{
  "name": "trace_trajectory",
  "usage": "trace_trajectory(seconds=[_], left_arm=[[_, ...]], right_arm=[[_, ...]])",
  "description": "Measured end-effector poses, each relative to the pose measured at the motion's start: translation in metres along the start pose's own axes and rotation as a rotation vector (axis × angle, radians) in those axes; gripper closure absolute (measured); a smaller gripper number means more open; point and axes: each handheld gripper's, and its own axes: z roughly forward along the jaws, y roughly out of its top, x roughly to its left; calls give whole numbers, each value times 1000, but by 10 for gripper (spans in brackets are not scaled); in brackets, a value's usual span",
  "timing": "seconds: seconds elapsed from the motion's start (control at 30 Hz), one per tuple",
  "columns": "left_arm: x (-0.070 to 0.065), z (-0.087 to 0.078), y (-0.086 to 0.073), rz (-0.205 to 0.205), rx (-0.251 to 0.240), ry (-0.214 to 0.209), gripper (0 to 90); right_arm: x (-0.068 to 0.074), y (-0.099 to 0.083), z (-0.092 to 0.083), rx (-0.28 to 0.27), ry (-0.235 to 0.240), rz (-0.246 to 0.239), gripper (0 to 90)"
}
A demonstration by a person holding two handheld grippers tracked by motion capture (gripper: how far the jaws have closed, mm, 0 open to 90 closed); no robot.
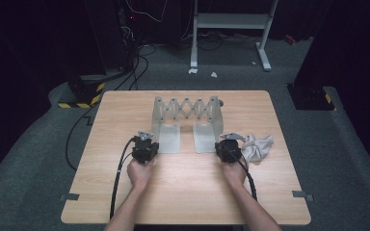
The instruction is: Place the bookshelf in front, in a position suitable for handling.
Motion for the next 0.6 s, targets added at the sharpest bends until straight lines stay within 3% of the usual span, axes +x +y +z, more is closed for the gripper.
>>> trace_trajectory(seconds=[0.6], left_arm=[[-8, -15, -15, 6, -1, -41, 853]], right_arm=[[-2, -20, -21, -6, 32, 9, 860]])
